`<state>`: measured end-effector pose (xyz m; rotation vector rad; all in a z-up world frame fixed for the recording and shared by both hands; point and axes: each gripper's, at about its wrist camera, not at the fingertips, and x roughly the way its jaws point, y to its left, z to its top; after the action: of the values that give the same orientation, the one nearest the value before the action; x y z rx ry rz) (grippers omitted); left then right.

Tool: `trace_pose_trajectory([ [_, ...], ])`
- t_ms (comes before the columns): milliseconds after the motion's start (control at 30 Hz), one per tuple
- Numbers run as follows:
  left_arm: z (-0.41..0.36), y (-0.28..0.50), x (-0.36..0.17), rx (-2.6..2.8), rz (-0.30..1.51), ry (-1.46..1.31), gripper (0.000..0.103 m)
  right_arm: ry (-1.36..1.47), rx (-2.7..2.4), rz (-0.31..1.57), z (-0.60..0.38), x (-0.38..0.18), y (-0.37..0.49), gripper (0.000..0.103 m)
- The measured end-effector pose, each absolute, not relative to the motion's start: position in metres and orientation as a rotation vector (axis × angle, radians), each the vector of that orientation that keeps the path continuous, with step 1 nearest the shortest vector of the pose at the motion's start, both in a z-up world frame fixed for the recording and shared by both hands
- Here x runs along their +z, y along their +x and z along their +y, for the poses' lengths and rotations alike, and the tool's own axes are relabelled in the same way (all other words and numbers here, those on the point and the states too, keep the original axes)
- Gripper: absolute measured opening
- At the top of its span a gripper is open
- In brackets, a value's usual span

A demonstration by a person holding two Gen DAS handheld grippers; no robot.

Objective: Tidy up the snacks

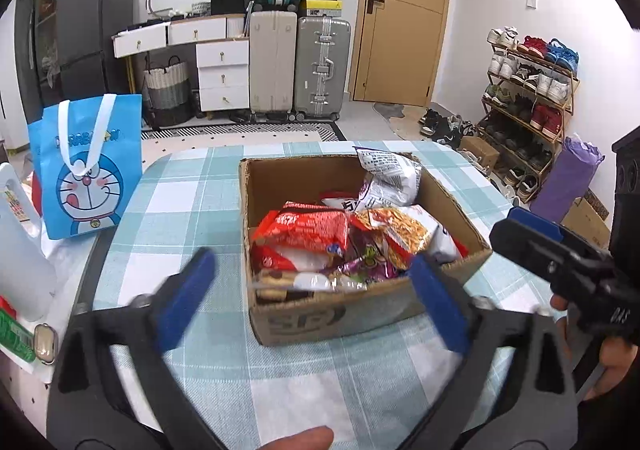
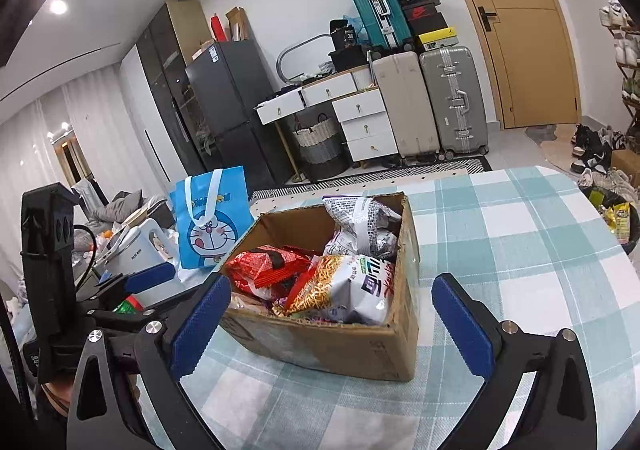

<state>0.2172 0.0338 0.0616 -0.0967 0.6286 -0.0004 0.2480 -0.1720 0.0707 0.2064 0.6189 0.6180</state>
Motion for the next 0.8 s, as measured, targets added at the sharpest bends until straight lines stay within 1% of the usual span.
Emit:
trace_pose_trajectory([
  [200,0.032,0.19,0.058,0.007,0.601,-0.097,0.102,0.168,0.617,0.586,-0.18,0.066,0.228,0.102],
  [433,0.032,0.164,0.038,-0.007,0.562,-0.108,0.102,0.13,0.608,0.56,-0.185,0.054,0.209,0.102],
  [800,0.039,0.147,0.009,0.041,0.542,-0.073,0.102,0.098,0.611,0.543,-0.187,0.035,0.192,0.102],
])
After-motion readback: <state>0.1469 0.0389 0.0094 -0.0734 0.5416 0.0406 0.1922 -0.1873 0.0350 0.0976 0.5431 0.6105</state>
